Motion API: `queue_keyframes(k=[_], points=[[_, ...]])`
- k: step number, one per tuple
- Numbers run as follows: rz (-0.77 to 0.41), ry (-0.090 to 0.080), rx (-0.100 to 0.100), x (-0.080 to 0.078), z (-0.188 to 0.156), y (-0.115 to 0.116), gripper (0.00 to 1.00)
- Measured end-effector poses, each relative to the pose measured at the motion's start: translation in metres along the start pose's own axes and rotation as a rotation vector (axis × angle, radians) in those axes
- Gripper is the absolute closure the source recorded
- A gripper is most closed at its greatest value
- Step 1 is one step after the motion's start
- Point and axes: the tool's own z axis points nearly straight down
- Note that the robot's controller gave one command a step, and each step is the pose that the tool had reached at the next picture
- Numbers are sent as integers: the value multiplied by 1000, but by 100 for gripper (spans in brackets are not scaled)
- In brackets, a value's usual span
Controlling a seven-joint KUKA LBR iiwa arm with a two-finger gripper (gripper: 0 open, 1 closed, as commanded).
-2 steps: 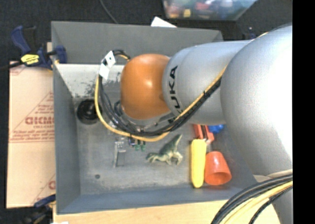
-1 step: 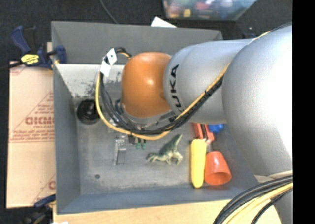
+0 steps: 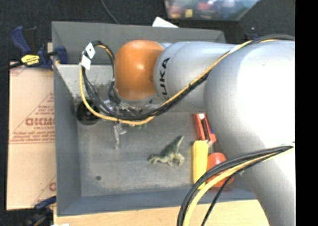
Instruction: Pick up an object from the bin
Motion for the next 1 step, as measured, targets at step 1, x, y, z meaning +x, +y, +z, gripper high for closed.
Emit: queue_keyframes(k=[1], points=[[106,4,-2,82,-63,-121,0]])
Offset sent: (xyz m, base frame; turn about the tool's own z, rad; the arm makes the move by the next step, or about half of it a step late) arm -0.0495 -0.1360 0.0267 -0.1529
